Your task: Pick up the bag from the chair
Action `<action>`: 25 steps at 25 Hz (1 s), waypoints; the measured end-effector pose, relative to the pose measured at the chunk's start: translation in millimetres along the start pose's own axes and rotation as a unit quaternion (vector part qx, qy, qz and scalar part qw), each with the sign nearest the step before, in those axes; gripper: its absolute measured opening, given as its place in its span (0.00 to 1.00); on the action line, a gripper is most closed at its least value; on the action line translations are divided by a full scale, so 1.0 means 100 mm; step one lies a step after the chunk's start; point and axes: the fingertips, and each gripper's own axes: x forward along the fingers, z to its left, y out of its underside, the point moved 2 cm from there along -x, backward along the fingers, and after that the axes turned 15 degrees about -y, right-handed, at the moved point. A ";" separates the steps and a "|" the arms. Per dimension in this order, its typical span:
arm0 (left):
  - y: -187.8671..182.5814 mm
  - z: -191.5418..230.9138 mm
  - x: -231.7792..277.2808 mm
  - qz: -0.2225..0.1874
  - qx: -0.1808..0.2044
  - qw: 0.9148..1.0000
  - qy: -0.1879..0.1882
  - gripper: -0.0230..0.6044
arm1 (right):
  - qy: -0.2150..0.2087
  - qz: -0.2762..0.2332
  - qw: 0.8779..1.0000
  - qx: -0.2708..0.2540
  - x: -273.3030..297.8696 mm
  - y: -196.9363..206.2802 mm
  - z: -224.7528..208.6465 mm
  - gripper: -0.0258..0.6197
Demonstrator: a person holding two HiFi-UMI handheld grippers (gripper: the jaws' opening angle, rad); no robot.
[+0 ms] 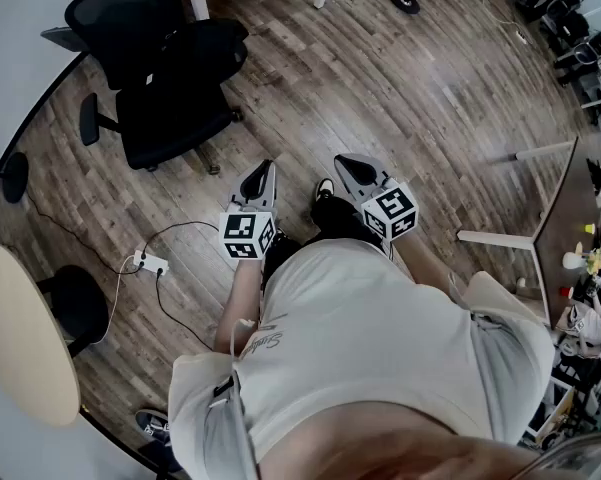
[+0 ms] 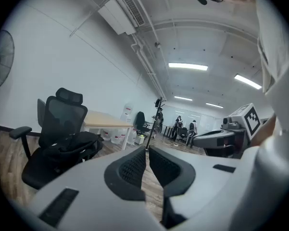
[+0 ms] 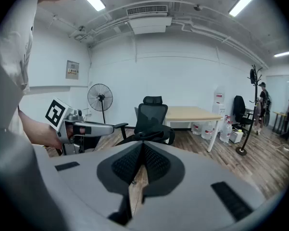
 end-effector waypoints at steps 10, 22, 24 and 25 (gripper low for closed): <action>0.08 0.03 0.34 0.025 0.009 1.000 0.005 0.09 | -0.014 -0.022 1.000 0.012 0.13 0.11 -0.18 0.03; -0.23 -0.03 1.42 0.054 0.057 0.997 0.004 0.09 | -0.010 -0.058 0.995 0.076 0.55 0.08 -1.53 0.03; -0.38 -0.06 1.68 0.048 0.065 0.997 -0.002 0.09 | -0.015 -0.065 0.995 0.077 0.64 0.03 -1.84 0.03; -0.45 -0.09 1.82 0.045 0.068 0.997 -0.005 0.09 | -0.017 -0.069 0.995 0.072 0.67 -0.01 -2.01 0.03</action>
